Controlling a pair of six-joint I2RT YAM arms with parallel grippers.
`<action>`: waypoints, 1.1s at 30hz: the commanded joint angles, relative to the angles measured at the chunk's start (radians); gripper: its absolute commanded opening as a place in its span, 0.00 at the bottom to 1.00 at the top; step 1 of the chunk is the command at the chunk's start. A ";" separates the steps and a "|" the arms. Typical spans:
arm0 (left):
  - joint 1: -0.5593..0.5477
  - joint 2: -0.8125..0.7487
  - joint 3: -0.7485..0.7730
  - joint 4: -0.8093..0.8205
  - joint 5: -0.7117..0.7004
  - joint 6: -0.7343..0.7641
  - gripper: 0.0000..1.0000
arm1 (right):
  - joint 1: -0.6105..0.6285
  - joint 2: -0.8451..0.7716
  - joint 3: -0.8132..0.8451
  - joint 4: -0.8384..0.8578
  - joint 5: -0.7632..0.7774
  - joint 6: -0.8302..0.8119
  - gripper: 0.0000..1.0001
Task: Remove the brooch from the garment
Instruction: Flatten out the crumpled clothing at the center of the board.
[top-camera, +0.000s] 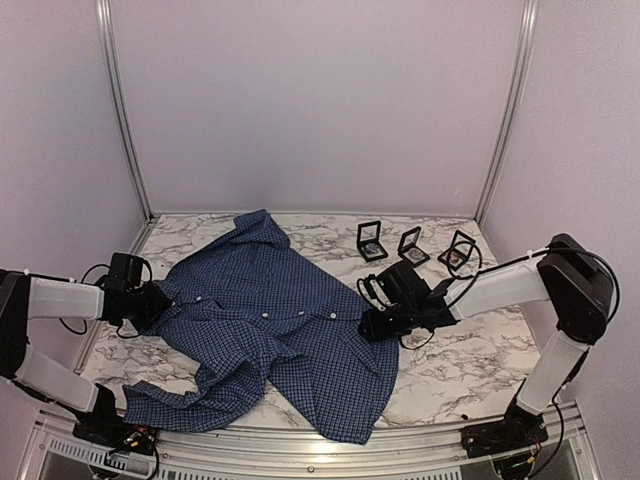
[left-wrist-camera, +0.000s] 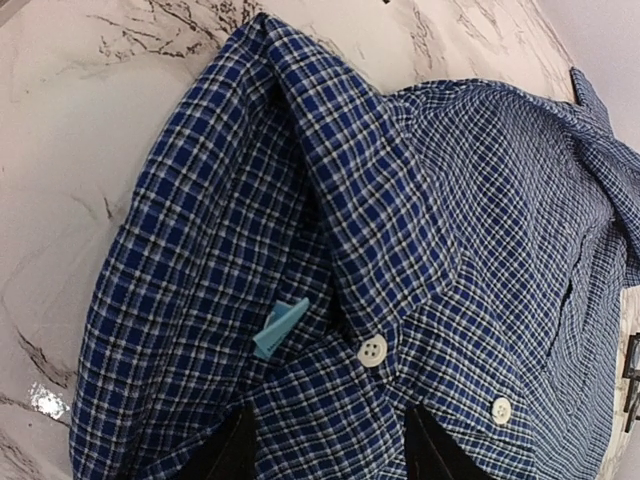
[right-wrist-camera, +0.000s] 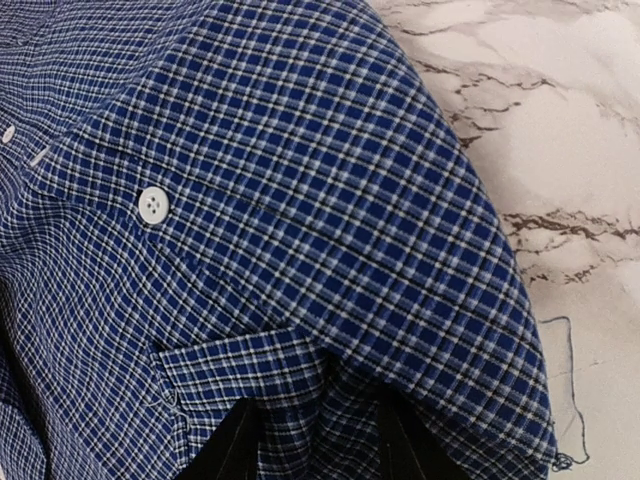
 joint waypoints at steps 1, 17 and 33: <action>0.039 0.052 -0.016 0.071 0.025 -0.014 0.51 | -0.018 0.069 0.047 -0.001 0.008 0.003 0.40; 0.212 0.427 0.306 0.073 0.083 0.120 0.51 | -0.155 0.199 0.287 -0.081 0.051 -0.082 0.40; 0.221 0.265 0.502 -0.115 0.137 0.275 0.67 | 0.265 0.128 0.523 -0.204 0.023 -0.270 0.61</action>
